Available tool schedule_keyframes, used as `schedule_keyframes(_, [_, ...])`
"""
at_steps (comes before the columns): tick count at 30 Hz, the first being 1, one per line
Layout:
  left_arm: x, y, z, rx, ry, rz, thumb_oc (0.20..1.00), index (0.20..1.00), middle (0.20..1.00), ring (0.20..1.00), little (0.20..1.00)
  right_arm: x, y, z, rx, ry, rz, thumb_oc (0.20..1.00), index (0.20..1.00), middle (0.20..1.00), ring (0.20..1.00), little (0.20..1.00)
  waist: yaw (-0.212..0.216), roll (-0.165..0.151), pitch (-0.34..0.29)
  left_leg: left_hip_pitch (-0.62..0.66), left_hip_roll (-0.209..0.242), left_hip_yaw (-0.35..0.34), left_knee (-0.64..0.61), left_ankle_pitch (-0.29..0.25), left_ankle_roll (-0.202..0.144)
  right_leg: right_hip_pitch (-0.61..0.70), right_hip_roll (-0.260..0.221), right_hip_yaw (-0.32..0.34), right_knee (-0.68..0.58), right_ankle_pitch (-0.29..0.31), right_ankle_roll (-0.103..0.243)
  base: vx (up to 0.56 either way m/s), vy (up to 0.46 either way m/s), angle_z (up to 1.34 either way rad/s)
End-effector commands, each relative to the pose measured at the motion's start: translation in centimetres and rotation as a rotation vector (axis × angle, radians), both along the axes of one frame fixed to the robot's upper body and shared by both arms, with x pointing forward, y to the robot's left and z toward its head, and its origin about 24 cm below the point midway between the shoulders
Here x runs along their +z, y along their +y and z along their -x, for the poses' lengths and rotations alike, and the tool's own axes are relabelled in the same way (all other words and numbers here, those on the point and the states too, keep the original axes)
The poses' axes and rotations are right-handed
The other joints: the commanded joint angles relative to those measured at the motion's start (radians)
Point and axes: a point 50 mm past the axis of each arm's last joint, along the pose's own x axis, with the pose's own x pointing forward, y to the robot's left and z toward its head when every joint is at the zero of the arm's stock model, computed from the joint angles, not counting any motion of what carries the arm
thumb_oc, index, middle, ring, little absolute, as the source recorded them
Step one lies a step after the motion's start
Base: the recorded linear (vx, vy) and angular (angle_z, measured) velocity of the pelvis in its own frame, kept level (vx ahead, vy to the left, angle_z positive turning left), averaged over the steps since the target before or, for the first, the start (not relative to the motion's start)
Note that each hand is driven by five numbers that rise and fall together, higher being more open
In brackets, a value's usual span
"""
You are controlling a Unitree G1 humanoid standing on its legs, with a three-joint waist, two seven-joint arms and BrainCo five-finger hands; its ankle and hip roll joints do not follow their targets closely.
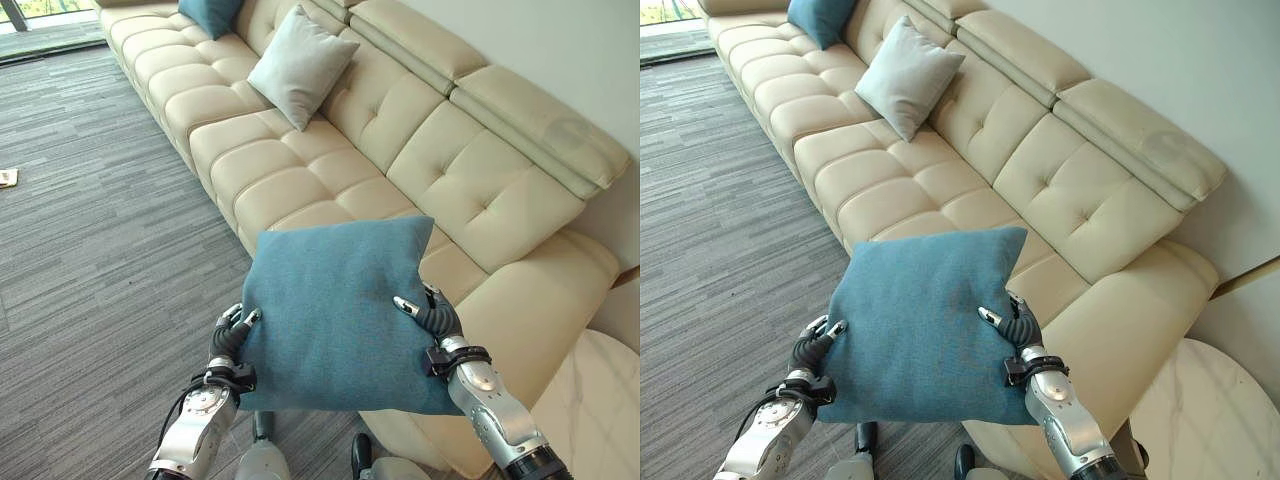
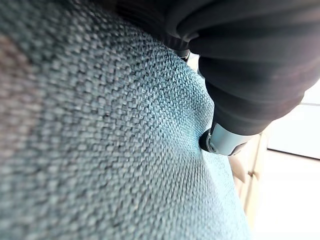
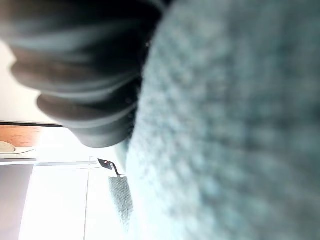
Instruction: Pick up all the scattered cushions and arrange them neatly on the sofa.
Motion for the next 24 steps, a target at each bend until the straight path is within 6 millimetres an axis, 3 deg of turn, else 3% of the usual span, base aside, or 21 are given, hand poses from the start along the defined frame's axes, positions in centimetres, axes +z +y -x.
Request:
schedule_keyframes(1, [6.0, -3.3, -2.8, -0.157, -0.317, 0.011, 0.2, 0.2, 0.2, 0.2, 0.2, 4.7, 3.8, -1.0, 0.15, -0.247, -0.124, 0.2, 0.2, 0.2, 0.2, 0.2, 0.003, -0.036, -0.047, 0.144, -0.098, 0.027, 0.0, -0.237, 0.019, -0.085, 0.035, -0.04, -0.13, 0.045, -0.05, 0.25, -0.02, 0.38])
schedule_keyframes(2, [6.3, -3.1, -2.8, -0.142, -0.331, 0.015, 0.2, 0.2, 0.2, 0.2, 0.2, 5.0, 3.8, -1.2, 0.159, -0.259, -0.121, 0.2, 0.2, 0.2, 0.2, 0.2, -0.007, -0.035, -0.043, 0.17, -0.108, 0.015, 0.0, -0.255, 0.013, -0.115, 0.031, -0.068, -0.221, 0.076, -0.048, 0.25, -0.018, 0.37])
schedule_keyframes(6, [6.8, -2.8, -3.0, -0.113, -0.359, 0.023, 0.2, 0.2, 0.2, 0.2, 0.2, 5.6, 4.0, -1.3, 0.174, -0.281, -0.123, 0.2, 0.2, 0.2, 0.2, 0.2, -0.024, -0.034, -0.034, 0.225, -0.109, 0.01, 0.0, -0.294, -0.001, -0.145, 0.023, -0.15, -0.361, 0.131, -0.025, 0.33, -0.068, 0.27])
schedule_keyframes(7, [6.8, -3.3, -3.0, -0.12, -0.37, 0.041, 0.2, 0.2, 0.2, 0.2, 0.2, 6.1, 4.3, -1.4, 0.192, -0.308, -0.118, 0.2, 0.2, 0.2, 0.2, 0.2, -0.028, -0.038, -0.05, 0.259, -0.112, 0.019, 0.0, -0.326, -0.013, -0.104, 0.013, -0.199, -0.413, 0.147, -0.039, 0.38, -0.111, -0.03])
schedule_keyframes(12, [6.7, -3.2, -2.5, -0.127, -0.368, 0.048, 0.2, 0.2, 0.2, 0.2, 0.2, 6.4, 3.8, -1.5, 0.194, -0.321, -0.104, 0.2, 0.2, 0.2, 0.2, 0.2, -0.044, -0.024, -0.097, 0.281, -0.071, 0.026, 0.06, -0.354, -0.053, -0.046, 0.034, -0.208, -0.406, 0.118, -0.07, 0.36, -0.154, 0.01])
schedule_keyframes(14, [6.6, -3.0, -2.4, -0.112, -0.369, 0.054, 0.2, 0.2, 0.2, 0.2, 0.2, 6.2, 3.5, -1.5, 0.196, -0.312, -0.102, 0.2, 0.2, 0.2, 0.2, 0.2, -0.048, -0.012, -0.11, 0.268, -0.048, 0.029, 0.152, -0.312, -0.076, -0.013, 0.048, -0.208, -0.404, 0.095, -0.091, 0.21, -0.112, 0.21])
schedule_keyframes(15, [6.6, -3.0, -2.4, -0.112, -0.368, 0.054, 0.2, 0.2, 0.2, 0.2, 0.2, 6.2, 3.5, -1.4, 0.196, -0.312, -0.102, 0.2, 0.2, 0.2, 0.2, 0.2, -0.05, -0.011, -0.11, 0.265, -0.047, 0.027, 0.159, -0.316, -0.077, -0.012, 0.048, -0.21, -0.404, 0.094, -0.092, 0.23, -0.142, 0.33])
schedule_keyframes(16, [6.6, -2.8, -2.3, -0.101, -0.37, 0.063, 0.2, 0.2, 0.2, 0.2, 0.2, 6.2, 3.3, -1.4, 0.202, -0.311, -0.096, 0.2, 0.2, 0.2, 0.2, 0.2, -0.046, -0.012, -0.103, 0.208, -0.045, 0.021, 0.31, -0.243, -0.094, 0.029, 0.058, -0.194, -0.409, 0.076, -0.118, 0.2, -0.143, 0.29])
schedule_keyframes(17, [6.6, -2.8, -2.3, -0.089, -0.37, 0.069, 0.2, 0.2, 0.2, 0.2, 0.2, 6.2, 3.2, -1.4, 0.201, -0.31, -0.094, 0.2, 0.2, 0.2, 0.2, 0.2, -0.045, -0.015, -0.1, 0.18, -0.049, 0.019, 0.376, -0.212, -0.1, 0.047, 0.06, -0.187, -0.412, 0.067, -0.131, 0.26, -0.176, 0.23])
schedule_keyframes(19, [6.5, -2.8, -2.4, -0.083, -0.369, 0.084, 0.2, 0.2, 0.2, 0.2, 0.2, 6.0, 2.8, -1.3, 0.189, -0.302, -0.086, 0.2, 0.2, 0.2, 0.2, 0.2, -0.041, -0.027, -0.092, 0.11, -0.049, 0.029, 0.467, -0.191, -0.094, 0.079, 0.053, -0.177, -0.414, 0.042, -0.146, 0.19, -0.104, -0.3])
schedule_keyframes(20, [6.6, -2.9, -2.4, -0.086, -0.369, 0.087, 0.2, 0.2, 0.2, 0.2, 0.2, 5.9, 2.7, -1.3, 0.182, -0.298, -0.084, 0.2, 0.2, 0.2, 0.2, 0.2, -0.036, -0.035, -0.087, 0.074, -0.045, 0.046, 0.478, -0.212, -0.081, 0.093, 0.044, -0.171, -0.417, 0.034, -0.145, 0.2, -0.071, -0.33])
schedule_keyframes(23, [6.4, -2.8, -2.4, -0.09, -0.36, 0.081, 0.2, 0.2, 0.2, 0.2, 0.2, 5.8, 2.5, -1.5, 0.171, -0.296, -0.069, 0.2, 0.2, 0.2, 0.2, 0.2, -0.014, -0.061, -0.08, -0.01, -0.06, 0.056, 0.388, -0.294, -0.043, 0.136, 0.023, -0.142, -0.432, 0.016, -0.13, 0.22, -0.001, 0.02])
schedule_keyframes(24, [6.3, -2.8, -2.3, -0.088, -0.356, 0.081, 0.2, 0.2, 0.2, 0.2, 0.2, 5.7, 2.4, -1.5, 0.166, -0.291, -0.065, 0.2, 0.2, 0.2, 0.2, 0.2, -0.008, -0.059, -0.077, -0.029, -0.064, 0.043, 0.35, -0.28, -0.046, 0.149, 0.023, -0.131, -0.437, 0.011, -0.127, 0.21, 0.061, 0.08])
